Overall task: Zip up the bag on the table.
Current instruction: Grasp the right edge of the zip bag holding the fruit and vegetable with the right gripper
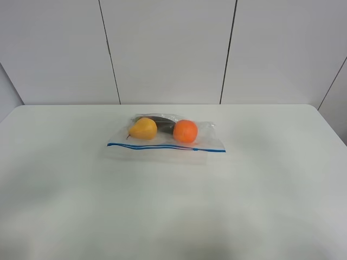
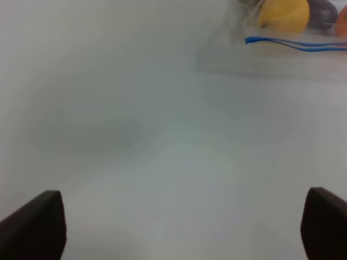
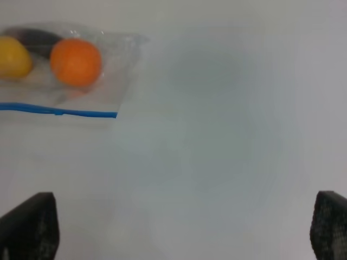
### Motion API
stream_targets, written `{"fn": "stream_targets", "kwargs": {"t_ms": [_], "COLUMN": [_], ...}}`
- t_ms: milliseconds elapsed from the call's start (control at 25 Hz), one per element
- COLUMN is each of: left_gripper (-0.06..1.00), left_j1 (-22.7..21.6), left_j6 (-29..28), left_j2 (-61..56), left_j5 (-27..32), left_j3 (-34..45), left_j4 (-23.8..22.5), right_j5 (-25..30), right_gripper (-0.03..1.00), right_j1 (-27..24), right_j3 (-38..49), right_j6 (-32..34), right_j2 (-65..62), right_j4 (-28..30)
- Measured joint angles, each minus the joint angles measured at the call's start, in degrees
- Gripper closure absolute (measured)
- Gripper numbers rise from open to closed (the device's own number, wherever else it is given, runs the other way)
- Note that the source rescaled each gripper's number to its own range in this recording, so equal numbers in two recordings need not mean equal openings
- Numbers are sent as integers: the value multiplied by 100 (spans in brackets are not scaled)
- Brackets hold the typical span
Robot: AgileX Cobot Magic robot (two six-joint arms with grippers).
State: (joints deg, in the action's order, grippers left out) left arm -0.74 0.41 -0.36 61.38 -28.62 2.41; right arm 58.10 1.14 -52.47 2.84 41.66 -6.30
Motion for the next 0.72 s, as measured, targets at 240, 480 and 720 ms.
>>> {"fn": "stream_targets", "kwargs": {"t_ms": [240, 480, 720], "left_gripper": [-5, -5, -5], "left_j1": [0, 0, 0], "left_j6": [0, 0, 0], "left_j2": [0, 0, 0], "left_j5": [0, 0, 0], "left_j3": [0, 0, 0], "left_j4": [0, 0, 0], "right_j5": [-19, -284, -516], "right_gripper": [-3, -1, 0], "right_j1": [0, 0, 0], "right_j3": [-1048, -1295, -1295], "right_j6": [-219, -693, -1746], "right_j2": [2375, 4168, 5556], "right_j4": [-161, -983, -2726]}}
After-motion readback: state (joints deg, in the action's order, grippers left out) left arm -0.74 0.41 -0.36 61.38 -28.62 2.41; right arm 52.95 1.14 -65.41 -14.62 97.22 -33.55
